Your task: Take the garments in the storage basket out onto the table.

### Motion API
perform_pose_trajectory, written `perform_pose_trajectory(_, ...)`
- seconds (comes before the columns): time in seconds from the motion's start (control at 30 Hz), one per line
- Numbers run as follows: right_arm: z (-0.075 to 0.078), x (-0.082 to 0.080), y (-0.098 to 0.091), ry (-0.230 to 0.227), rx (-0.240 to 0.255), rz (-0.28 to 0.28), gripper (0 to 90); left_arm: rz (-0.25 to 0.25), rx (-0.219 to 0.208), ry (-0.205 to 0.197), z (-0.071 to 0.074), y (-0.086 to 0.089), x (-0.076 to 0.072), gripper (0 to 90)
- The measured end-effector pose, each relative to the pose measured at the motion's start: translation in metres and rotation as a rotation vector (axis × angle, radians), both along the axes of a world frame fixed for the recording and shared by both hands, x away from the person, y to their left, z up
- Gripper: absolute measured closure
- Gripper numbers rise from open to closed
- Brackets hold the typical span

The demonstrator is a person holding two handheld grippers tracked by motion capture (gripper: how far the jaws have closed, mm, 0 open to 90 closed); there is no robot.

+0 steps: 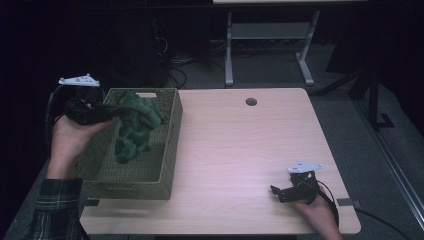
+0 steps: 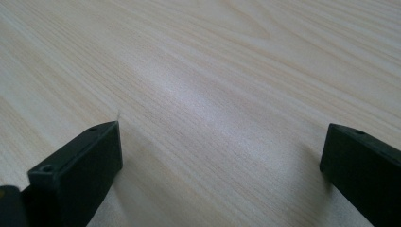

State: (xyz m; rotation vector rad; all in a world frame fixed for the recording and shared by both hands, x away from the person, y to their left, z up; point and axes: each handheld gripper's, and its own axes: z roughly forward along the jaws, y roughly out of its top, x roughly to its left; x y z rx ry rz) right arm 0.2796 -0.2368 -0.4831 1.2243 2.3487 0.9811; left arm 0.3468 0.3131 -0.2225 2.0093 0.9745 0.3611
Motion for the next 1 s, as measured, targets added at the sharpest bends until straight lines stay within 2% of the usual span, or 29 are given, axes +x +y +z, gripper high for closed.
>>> perform_pose_trajectory(0.2,0.000,0.000,0.000,0.004,0.002,-0.002,0.0,-0.039,-0.037,-0.031,0.018,-0.008,-0.004,86.4)
perform_pose_trajectory(0.27,0.000,0.000,0.000,0.004,0.001,-0.002,0.0,-0.046,-0.036,-0.036,0.020,-0.010,-0.005,86.4)
perform_pose_trajectory(0.47,0.000,0.000,0.000,0.004,0.001,-0.002,0.0,-0.102,-0.051,-0.059,0.032,-0.033,-0.006,86.4)
perform_pose_trajectory(0.73,0.000,0.000,0.000,0.004,0.001,-0.001,0.0,-0.160,-0.070,-0.075,0.036,-0.065,-0.003,86.4)
perform_pose_trajectory(1.0,0.000,0.000,0.000,0.003,0.001,-0.001,0.0,-0.219,-0.072,-0.066,0.028,-0.102,0.001,86.4)
